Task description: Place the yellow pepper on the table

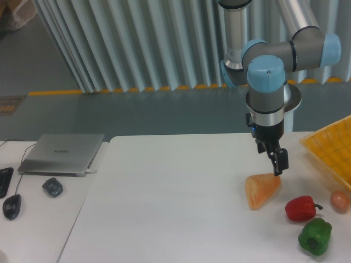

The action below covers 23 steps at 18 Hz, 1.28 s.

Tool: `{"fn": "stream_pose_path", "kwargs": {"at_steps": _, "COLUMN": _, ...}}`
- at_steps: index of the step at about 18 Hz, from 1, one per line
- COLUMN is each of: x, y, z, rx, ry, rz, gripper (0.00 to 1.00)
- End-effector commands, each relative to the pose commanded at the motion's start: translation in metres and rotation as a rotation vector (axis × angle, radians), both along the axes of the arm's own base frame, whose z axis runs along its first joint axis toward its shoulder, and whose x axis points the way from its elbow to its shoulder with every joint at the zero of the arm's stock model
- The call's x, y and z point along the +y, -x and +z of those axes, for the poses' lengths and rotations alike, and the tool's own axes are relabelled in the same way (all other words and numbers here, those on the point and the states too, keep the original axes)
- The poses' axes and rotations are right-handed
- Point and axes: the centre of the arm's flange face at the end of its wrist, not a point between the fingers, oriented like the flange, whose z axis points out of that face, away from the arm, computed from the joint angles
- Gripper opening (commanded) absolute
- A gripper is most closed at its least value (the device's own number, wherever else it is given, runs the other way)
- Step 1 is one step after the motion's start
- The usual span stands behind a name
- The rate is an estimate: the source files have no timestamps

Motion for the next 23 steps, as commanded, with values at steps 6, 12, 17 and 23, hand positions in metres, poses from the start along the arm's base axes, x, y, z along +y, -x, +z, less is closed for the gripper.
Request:
{"fn": "stream_pose_path", "kwargs": {"at_steps": 6, "x": 0.004, "y": -0.001, "z": -0.002, "rx": 0.010, "ry": -0.024, "rz": 0.004, "gripper": 1.00}}
{"fn": "stream_pose_path", "kwargs": {"at_steps": 12, "x": -0.012, "y": -0.002, "z": -0.024, "rx": 0.031, "ry": -0.052, "rz": 0.050, "gripper": 1.00}}
{"fn": "stream_pose_path", "kwargs": {"at_steps": 17, "x": -0.021, "y": 0.009, "z": -0.023, "rx": 0.048, "ry": -0.050, "rz": 0.057, "gripper": 1.00}}
{"fn": "stream_pose_path", "kwargs": {"at_steps": 23, "x": -0.034, "y": 0.021, "z": -0.023, "rx": 0.090, "ry": -0.006, "rz": -0.045, "gripper": 1.00}}
